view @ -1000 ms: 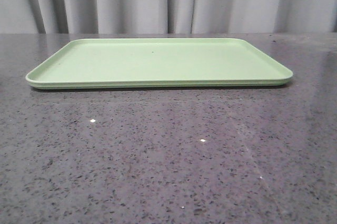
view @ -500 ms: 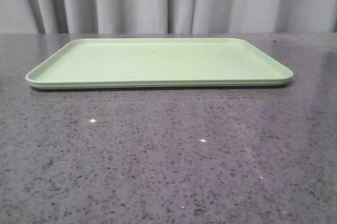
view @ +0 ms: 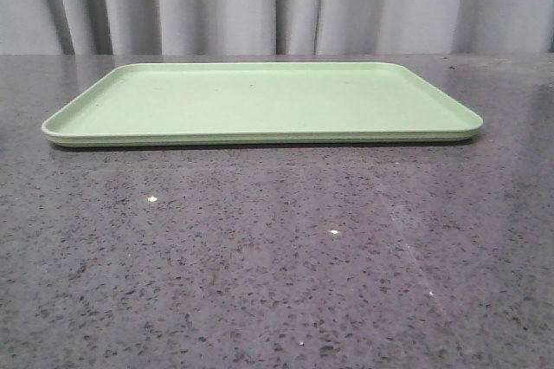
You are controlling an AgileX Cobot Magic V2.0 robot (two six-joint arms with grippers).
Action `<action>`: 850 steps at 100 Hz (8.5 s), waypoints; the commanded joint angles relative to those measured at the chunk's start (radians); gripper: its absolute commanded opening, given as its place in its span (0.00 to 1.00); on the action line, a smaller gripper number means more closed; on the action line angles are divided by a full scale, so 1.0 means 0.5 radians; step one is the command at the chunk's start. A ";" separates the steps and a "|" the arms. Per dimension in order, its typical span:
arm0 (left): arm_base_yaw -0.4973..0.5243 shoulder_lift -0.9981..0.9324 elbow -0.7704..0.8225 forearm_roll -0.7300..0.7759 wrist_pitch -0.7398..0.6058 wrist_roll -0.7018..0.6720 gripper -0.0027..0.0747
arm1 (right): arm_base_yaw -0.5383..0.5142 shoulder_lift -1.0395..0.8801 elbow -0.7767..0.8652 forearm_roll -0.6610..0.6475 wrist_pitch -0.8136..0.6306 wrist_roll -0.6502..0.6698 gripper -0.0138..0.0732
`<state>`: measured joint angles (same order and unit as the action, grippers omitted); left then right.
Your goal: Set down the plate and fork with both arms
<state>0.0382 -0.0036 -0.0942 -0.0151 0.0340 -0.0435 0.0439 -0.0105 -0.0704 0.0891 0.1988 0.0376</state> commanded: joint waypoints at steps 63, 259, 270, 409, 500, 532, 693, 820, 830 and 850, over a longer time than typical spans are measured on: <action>0.001 0.977 -1.210 -0.020 0.605 -0.019 0.01 | -0.011 0.959 -1.171 0.019 0.612 -0.022 0.09; 0.001 1.385 -1.597 0.777 1.258 -0.505 0.60 | -0.011 1.280 -1.336 0.017 0.607 -0.022 0.66; 0.001 1.385 -1.597 1.030 1.332 -0.682 0.60 | -0.011 1.280 -1.336 0.017 0.610 -0.022 0.66; 0.494 2.391 -1.594 0.395 1.263 -0.370 0.60 | -0.009 1.280 -1.336 0.016 0.669 -0.022 0.66; 0.494 2.606 -1.594 0.360 1.401 -0.319 0.26 | -0.009 1.280 -1.336 0.016 0.679 -0.022 0.66; 0.494 2.606 -1.594 0.321 1.405 -0.319 0.01 | -0.009 1.280 -1.336 0.016 0.694 -0.022 0.66; 0.404 2.270 -1.874 -0.606 1.275 0.101 0.01 | -0.009 1.280 -1.336 0.016 0.760 -0.022 0.66; -0.779 3.387 -2.367 -1.025 0.635 -0.277 0.01 | -0.009 1.280 -1.334 0.016 0.769 -0.022 0.66; -0.779 3.398 -2.367 -1.038 0.629 -0.277 0.01 | -0.009 1.280 -1.334 0.016 0.769 -0.022 0.66; -0.779 3.401 -2.363 -1.042 0.618 -0.277 0.07 | -0.009 1.280 -1.334 0.016 0.769 -0.022 0.66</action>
<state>-0.3410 1.7423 -1.2428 -0.5051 0.4069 -0.1685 0.0439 0.6218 -0.7037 0.0996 0.6448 0.0355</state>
